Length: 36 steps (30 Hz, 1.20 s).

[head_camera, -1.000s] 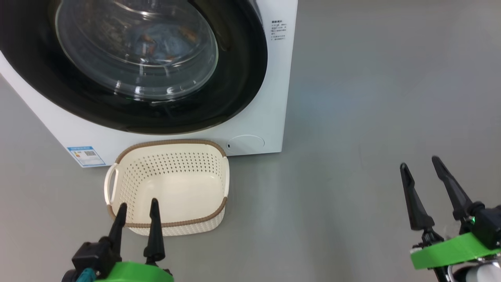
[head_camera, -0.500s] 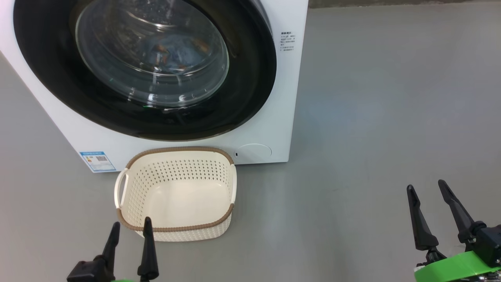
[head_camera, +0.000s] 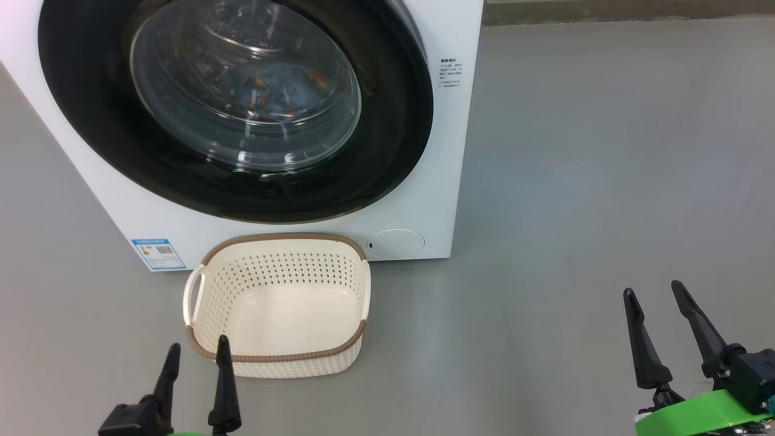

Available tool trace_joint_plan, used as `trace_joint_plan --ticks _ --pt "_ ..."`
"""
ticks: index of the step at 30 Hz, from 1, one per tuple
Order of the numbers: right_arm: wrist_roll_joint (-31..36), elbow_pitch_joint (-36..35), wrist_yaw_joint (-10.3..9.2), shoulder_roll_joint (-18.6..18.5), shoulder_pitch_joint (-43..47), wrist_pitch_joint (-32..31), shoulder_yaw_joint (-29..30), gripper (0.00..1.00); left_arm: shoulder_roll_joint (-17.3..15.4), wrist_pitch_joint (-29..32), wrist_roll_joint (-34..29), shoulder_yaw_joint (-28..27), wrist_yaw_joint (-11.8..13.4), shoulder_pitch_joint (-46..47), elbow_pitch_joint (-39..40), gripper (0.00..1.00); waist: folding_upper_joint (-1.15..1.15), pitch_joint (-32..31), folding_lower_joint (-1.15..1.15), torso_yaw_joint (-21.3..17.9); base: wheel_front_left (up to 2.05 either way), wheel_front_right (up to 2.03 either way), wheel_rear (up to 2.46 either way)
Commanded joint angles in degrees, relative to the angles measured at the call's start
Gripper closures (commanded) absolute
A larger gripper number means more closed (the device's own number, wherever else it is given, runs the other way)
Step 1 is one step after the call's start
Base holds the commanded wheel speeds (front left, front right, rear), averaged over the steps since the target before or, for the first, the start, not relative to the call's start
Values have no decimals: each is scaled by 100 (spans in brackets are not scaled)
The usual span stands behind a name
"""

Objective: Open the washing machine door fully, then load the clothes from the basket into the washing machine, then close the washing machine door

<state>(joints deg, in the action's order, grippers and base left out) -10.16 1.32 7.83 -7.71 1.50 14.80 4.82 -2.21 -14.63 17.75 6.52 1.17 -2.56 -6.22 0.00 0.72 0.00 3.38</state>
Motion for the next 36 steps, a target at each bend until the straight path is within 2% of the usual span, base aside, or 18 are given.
trace_joint_plan --ticks 1,8,9,15,19,25,36 --pt "57 -119 -34 -56 -6 20 -137 0 -66 -37 -83 -204 -15 102 159 0 0 -9 0 6 0 0 0" --pt "42 -109 -34 -39 -8 20 -170 0 -66 -37 -47 -158 -109 102 98 0 0 -19 0 26 0 0 0" --pt "-2 38 0 22 0 0 -28 100 4 0 5 16 -100 -1 -34 100 0 -20 0 25 0 0 0" --pt "-162 336 0 106 20 -45 -34 100 55 38 165 38 -114 -60 -282 100 0 -20 1 22 0 0 0" --pt "-428 361 -1 118 0 -115 -30 100 40 97 415 3 -138 -36 -294 100 0 -34 13 7 0 0 0" --pt "-758 405 -2 132 -34 -199 -23 100 25 172 726 -38 -169 3 -319 100 0 -26 1 -8 0 0 0" --pt "-1480 494 -5 164 -112 -386 -5 100 -6 337 1401 -131 -237 95 -378 100 0 -27 0 -40 0 0 0"
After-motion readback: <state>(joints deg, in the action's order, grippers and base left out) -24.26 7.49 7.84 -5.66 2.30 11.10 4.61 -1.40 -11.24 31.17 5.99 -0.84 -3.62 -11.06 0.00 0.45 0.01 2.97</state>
